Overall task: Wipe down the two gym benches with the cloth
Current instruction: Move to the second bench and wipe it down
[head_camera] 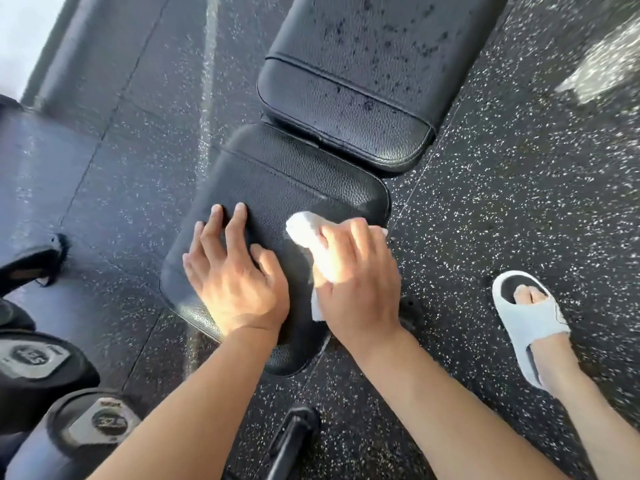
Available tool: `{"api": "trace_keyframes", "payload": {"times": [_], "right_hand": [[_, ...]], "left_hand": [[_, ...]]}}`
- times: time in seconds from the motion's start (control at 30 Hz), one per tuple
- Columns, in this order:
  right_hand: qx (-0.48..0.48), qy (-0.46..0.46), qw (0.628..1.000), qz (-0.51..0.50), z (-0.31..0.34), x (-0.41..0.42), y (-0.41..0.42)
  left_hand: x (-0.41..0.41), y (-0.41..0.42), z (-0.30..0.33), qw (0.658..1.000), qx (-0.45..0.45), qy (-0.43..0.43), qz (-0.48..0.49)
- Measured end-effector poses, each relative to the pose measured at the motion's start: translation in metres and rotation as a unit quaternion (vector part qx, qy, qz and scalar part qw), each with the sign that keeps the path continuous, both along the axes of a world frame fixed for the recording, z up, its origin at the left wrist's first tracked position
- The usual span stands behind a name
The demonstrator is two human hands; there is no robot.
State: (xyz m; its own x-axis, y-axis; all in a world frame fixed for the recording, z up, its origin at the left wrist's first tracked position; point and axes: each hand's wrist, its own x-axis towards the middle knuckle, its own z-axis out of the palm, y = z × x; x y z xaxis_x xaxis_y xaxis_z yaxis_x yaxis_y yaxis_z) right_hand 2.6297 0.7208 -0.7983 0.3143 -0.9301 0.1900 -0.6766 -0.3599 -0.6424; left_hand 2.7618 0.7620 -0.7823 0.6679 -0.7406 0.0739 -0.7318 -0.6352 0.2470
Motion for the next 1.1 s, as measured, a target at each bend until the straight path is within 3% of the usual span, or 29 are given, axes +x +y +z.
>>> {"api": "trace_keyframes", "payload": {"times": [0.27,0.4,0.73,1.1], "right_hand": [[-0.045,0.119,0.983,0.135,0.016,0.101,-0.110],[-0.057,0.128,0.966,0.218,0.016,0.137,-0.140],[-0.066,0.024,0.941,0.331,0.006,-0.017,-0.111],[-0.018,0.083,0.886,0.456,0.022,0.037,-0.144]], "left_hand": [[0.004,0.000,-0.003,1.000,-0.004,-0.002,-0.001],[0.007,-0.001,-0.005,1.000,0.002,-0.001,0.005],[0.009,0.004,-0.012,1.000,0.016,-0.004,0.006],[0.010,0.000,-0.010,1.000,0.021,0.001,0.017]]}}
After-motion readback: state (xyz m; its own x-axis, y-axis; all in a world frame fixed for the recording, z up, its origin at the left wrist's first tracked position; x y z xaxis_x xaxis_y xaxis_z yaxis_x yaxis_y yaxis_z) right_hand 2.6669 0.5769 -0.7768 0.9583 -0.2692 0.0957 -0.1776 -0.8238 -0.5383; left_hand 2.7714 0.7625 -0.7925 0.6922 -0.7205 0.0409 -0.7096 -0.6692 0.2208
